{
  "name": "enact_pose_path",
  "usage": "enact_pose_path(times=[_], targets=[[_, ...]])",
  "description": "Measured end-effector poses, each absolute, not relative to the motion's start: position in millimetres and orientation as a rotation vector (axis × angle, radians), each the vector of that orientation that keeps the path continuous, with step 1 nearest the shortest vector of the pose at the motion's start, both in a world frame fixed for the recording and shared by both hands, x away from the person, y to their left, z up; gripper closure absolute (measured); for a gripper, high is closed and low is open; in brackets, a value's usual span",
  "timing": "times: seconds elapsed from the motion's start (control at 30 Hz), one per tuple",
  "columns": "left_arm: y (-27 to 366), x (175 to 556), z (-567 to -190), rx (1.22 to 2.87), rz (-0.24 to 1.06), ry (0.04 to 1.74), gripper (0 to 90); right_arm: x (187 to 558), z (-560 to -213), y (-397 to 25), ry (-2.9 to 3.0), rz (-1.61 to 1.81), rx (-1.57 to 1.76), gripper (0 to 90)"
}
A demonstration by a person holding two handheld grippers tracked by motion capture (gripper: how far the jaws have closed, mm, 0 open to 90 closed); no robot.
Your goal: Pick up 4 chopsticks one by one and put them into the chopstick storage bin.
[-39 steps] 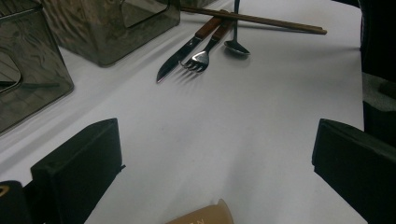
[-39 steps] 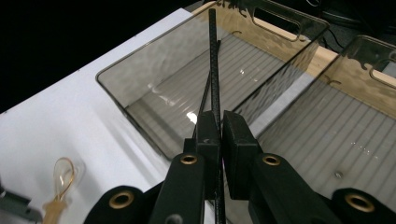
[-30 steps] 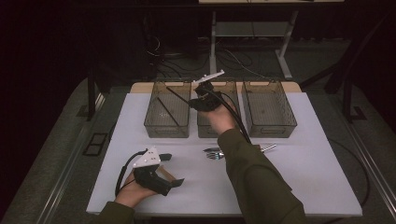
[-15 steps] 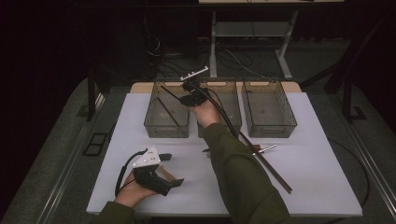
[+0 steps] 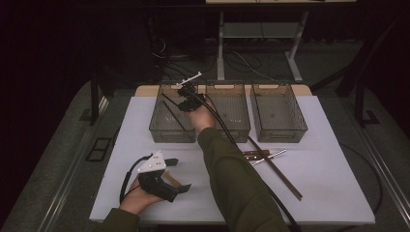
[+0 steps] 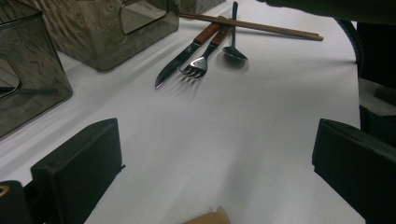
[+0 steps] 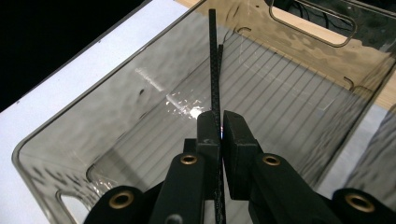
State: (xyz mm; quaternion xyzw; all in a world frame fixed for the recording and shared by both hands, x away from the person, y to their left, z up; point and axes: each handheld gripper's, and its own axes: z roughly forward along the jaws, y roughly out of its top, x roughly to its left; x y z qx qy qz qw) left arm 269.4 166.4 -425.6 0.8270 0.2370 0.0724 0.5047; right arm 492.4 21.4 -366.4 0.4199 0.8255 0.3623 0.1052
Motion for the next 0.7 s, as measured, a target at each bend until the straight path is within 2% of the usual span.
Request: enact_pose_path(times=[0.37,0.7], targets=[[166,270,-426,1.991,0.174,0.572,0.6,501,-369,35,2.434,1.053,1.25,85.1],[167,271,-425,1.991,0.177,0.568,0.6,501,-366,33,2.417,1.069,1.244,70.7]])
